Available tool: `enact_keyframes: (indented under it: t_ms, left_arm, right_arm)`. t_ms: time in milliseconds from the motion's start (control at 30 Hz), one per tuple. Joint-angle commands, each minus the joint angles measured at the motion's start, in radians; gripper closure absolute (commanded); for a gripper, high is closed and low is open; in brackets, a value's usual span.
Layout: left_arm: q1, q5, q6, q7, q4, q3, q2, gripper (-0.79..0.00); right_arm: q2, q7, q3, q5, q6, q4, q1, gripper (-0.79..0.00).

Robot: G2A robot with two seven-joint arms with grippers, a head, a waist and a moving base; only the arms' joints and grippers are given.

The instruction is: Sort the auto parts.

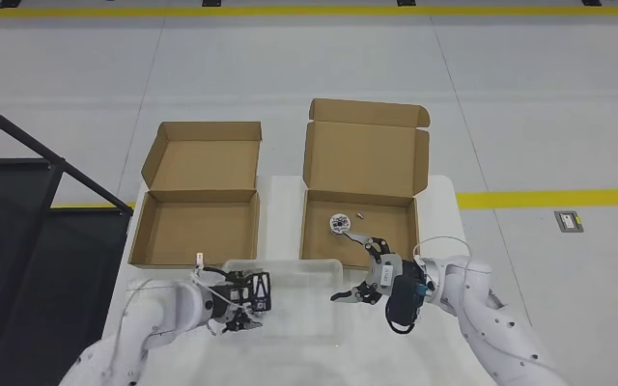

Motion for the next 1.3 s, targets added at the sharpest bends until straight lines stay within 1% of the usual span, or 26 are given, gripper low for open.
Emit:
enact_keyframes:
  t_ms: [0, 67, 333, 400, 500, 600, 633, 667, 700, 733, 833, 900, 967, 1033, 1100, 1167, 1200, 1267]
  left_arm:
    - [-0.047, -0.058, 0.0, -0.045, 0.024, 0.067, 0.016, -0.785]
    - [-0.087, -0.095, 0.0, -0.088, 0.024, 0.124, 0.033, -0.785]
    - [-0.087, -0.095, 0.0, -0.088, 0.024, 0.124, 0.033, -0.785]
    - [-0.068, -0.106, 0.024, -0.07, 0.013, 0.128, 0.032, -0.785]
    - [-0.046, -0.06, 0.081, -0.098, 0.004, 0.139, 0.03, -0.785]
    - [-0.059, -0.052, 0.106, -0.12, 0.034, 0.155, 0.024, -0.785]
    - [-0.066, -0.046, 0.112, -0.134, 0.049, 0.164, 0.021, -0.736]
    - [-0.076, -0.038, 0.122, -0.147, 0.06, 0.175, 0.017, -0.705]
    - [-0.085, -0.036, 0.131, -0.153, 0.075, 0.186, 0.012, -0.702]
    - [-0.096, -0.036, 0.138, -0.155, 0.09, 0.196, 0.008, -0.727]
    - [-0.125, -0.048, 0.16, -0.157, 0.128, 0.222, -0.007, -0.733]
    - [-0.143, -0.026, 0.189, -0.185, 0.151, 0.238, -0.016, -0.757]
    - [-0.155, 0.001, 0.225, -0.221, 0.167, 0.263, -0.026, -0.751]
    - [-0.167, -0.003, 0.246, -0.224, 0.184, 0.28, -0.037, -0.77]
    - [-0.182, 0.015, 0.264, -0.248, 0.206, 0.295, -0.047, -0.754]
    - [-0.191, 0.01, 0.272, -0.248, 0.221, 0.308, -0.057, -0.643]
    - [-0.196, 0.012, 0.28, -0.252, 0.229, 0.311, -0.061, -0.6]
    - [-0.204, 0.002, 0.284, -0.253, 0.243, 0.315, -0.069, -0.603]
  right_arm:
    - [0.0, 0.0, 0.0, 0.0, 0.0, 0.0, 0.0, -0.785]
    - [0.0, 0.0, 0.0, 0.0, 0.0, 0.0, 0.0, -0.785]
    - [0.0, 0.0, 0.0, 0.0, 0.0, 0.0, 0.0, -0.785]
    - [0.0, 0.0, 0.0, 0.0, 0.0, 0.0, 0.0, -0.785]
    - [0.0, 0.0, 0.0, 0.0, 0.0, 0.0, 0.0, -0.785]
    - [0.0, 0.0, 0.0, 0.0, 0.0, 0.0, 0.0, -0.785]
    - [0.0, 0.0, 0.0, 0.0, 0.0, 0.0, 0.0, -0.785]
    - [0.0, 0.0, 0.0, 0.0, 0.0, 0.0, 0.0, -0.785]
    - [0.0, 0.0, 0.0, 0.0, 0.0, 0.0, 0.0, -0.785]
    - [0.0, 0.0, 0.0, 0.0, 0.0, 0.0, 0.0, -0.785]
    - [0.0, 0.0, 0.0, 0.0, 0.0, 0.0, 0.0, -0.785]
    - [0.0, 0.0, 0.0, 0.0, 0.0, 0.0, 0.0, -0.785]
    - [0.0, 0.0, 0.0, 0.0, 0.0, 0.0, 0.0, -0.785]
    - [0.0, 0.0, 0.0, 0.0, 0.0, 0.0, 0.0, -0.785]
    - [0.0, 0.0, 0.0, 0.0, 0.0, 0.0, 0.0, -0.785]
    - [0.0, 0.0, 0.0, 0.0, 0.0, 0.0, 0.0, -0.785]
    - [0.0, 0.0, 0.0, 0.0, 0.0, 0.0, 0.0, -0.785]
    - [0.0, 0.0, 0.0, 0.0, 0.0, 0.0, 0.0, -0.785]
